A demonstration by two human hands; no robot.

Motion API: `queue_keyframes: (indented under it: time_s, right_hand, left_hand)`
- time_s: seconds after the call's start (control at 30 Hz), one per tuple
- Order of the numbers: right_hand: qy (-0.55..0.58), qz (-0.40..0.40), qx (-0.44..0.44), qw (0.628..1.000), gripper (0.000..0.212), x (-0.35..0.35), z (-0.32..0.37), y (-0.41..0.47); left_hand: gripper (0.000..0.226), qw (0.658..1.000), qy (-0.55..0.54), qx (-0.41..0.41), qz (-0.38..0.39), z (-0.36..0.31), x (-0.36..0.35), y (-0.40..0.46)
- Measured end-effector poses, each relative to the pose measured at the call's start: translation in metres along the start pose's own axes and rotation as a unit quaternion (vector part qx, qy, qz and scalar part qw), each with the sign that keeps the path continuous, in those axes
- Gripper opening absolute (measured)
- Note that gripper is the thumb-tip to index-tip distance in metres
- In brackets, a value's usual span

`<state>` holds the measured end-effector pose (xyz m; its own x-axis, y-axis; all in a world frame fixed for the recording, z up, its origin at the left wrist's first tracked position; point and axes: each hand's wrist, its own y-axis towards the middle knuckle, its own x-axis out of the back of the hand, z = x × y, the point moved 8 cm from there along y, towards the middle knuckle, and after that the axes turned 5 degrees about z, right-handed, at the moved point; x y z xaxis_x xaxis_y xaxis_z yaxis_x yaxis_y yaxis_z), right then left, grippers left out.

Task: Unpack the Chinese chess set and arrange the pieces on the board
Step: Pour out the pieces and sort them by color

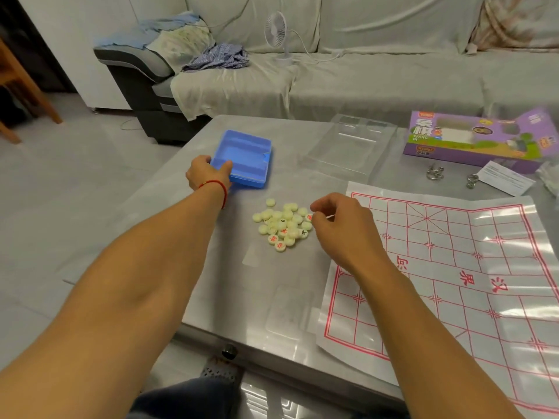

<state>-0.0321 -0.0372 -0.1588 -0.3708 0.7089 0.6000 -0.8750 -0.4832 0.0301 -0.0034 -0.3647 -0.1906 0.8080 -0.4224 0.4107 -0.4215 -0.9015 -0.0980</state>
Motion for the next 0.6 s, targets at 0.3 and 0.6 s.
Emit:
queue_keyframes:
  time_s: [0.3, 0.6]
  right_hand:
    - [-0.158, 0.057, 0.022, 0.986, 0.031, -0.015, -0.007, -0.005]
    - [-0.223, 0.083, 0.094, 0.967, 0.037, -0.047, 0.005, 0.002]
  left_hand:
    - [0.061, 0.994, 0.084, -0.027, 0.058, 0.002, 0.005, -0.019]
    - [0.031, 0.956, 0.148, -0.207, 0.149, 0.016, 0.007, -0.177]
